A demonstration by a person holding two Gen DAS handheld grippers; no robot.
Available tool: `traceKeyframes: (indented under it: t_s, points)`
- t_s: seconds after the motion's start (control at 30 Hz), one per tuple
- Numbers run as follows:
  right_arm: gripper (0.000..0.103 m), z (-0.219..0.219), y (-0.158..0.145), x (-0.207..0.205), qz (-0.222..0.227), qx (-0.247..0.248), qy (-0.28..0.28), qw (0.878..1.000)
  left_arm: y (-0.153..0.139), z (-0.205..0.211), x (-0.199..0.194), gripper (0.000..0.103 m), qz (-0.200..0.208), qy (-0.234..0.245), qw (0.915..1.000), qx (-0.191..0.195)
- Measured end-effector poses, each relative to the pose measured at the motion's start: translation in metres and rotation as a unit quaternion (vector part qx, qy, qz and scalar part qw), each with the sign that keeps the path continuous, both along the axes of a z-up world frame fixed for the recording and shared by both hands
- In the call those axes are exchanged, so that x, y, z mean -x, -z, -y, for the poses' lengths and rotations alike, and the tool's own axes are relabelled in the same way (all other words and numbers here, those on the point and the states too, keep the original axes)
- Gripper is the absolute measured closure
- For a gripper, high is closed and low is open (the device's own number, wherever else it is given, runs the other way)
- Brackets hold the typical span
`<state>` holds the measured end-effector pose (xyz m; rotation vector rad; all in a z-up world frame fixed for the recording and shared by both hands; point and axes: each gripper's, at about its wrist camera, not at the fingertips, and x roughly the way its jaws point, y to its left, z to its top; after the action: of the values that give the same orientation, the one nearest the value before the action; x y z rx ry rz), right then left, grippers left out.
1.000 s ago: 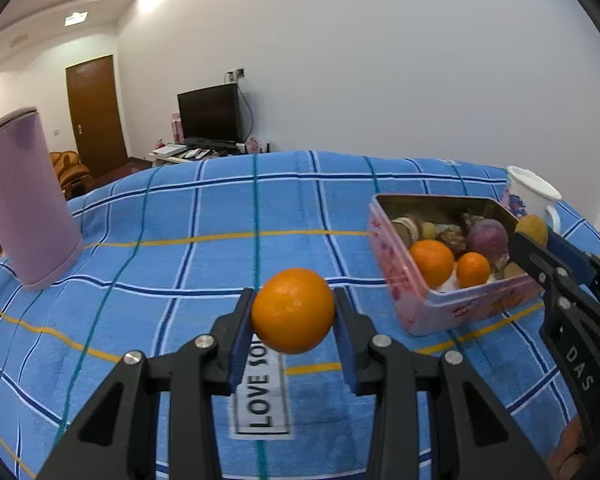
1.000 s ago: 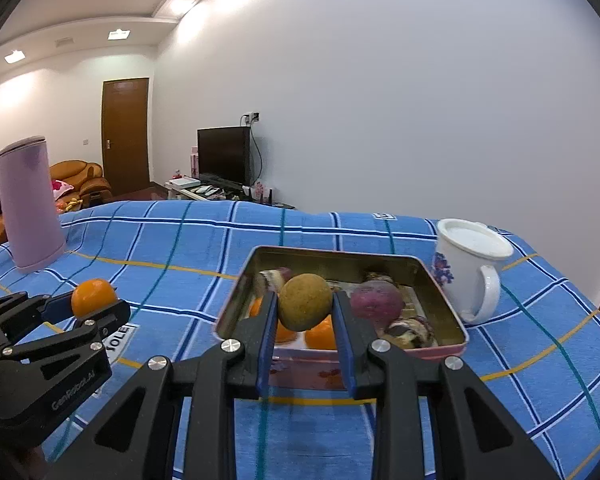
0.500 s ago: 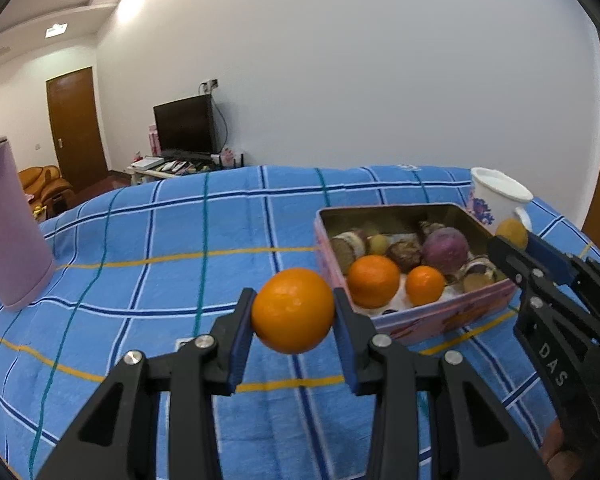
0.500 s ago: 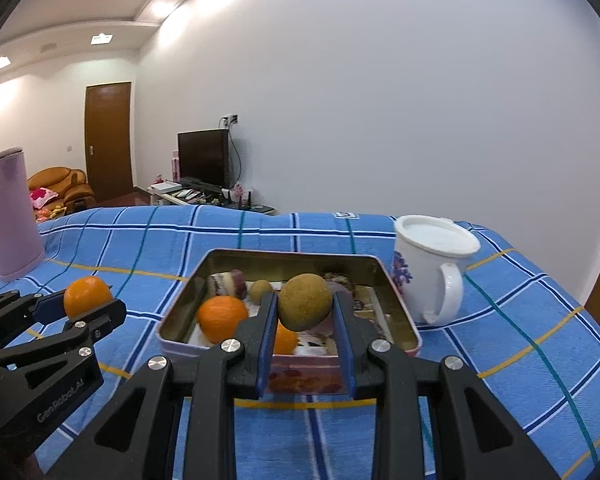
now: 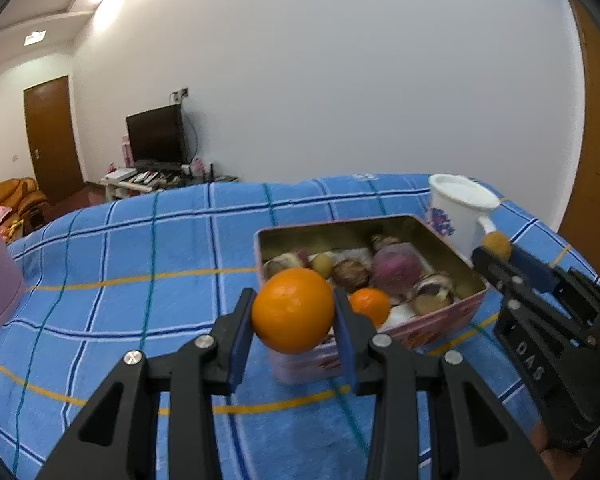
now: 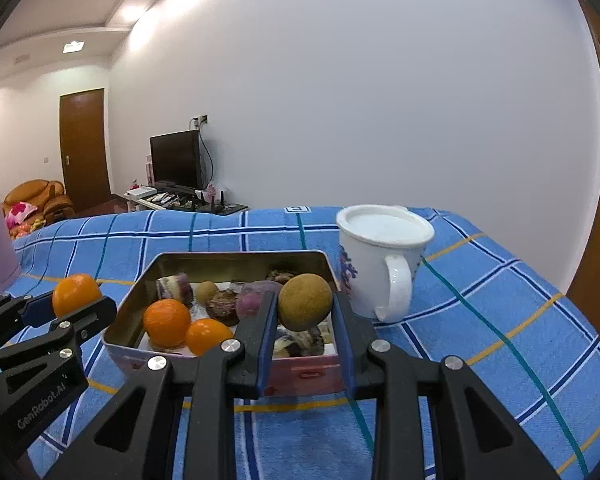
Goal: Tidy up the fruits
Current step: 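Lower the kiwi and orange into the tin with both tools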
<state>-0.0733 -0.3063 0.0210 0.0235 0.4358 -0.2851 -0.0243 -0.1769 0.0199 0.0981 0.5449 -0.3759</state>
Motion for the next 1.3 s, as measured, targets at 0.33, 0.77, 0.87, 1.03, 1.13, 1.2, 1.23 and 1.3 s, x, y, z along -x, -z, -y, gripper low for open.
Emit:
traceKeyframes:
  t_s: [0.33, 0.77, 0.87, 1.03, 1.13, 1.2, 1.23, 1.3]
  points:
    - [0.074, 0.021, -0.012, -0.008, -0.017, 0.017, 0.020, 0.999, -0.006, 0.030, -0.011, 0.064, 0.002, 0.020, 0.9997, 0.015]
    - [0.074, 0.025, -0.027, -0.055, -0.015, 0.008, 0.025, 1.000, -0.002, 0.038, -0.042, 0.064, -0.022, 0.005, 0.9986, 0.047]
    - [0.074, 0.023, -0.021, -0.061, -0.009, 0.001, 0.024, 1.000, -0.002, 0.038, -0.048, 0.064, -0.017, -0.003, 0.9988, 0.045]
    - [0.074, 0.027, -0.005, -0.071, -0.021, -0.012, 0.016, 1.000, 0.001, 0.040, -0.058, 0.064, -0.009, -0.015, 0.9990, 0.042]
    - [0.074, 0.030, -0.002, -0.078, -0.026, -0.004, 0.015, 1.000, 0.006, 0.043, -0.063, 0.064, -0.012, -0.017, 0.9990, 0.040]
    - [0.074, 0.031, -0.003, -0.078, -0.023, 0.000, 0.016, 1.000, 0.008, 0.046, -0.064, 0.064, -0.012, -0.016, 0.9992, 0.035]
    - [0.074, 0.031, -0.003, -0.079, -0.021, 0.001, 0.016, 1.000, 0.009, 0.047, -0.065, 0.064, -0.012, -0.016, 0.9993, 0.032]
    - [0.074, 0.031, -0.003, -0.081, -0.022, 0.005, 0.014, 1.000, 0.011, 0.049, -0.066, 0.064, -0.008, -0.018, 0.9995, 0.026]
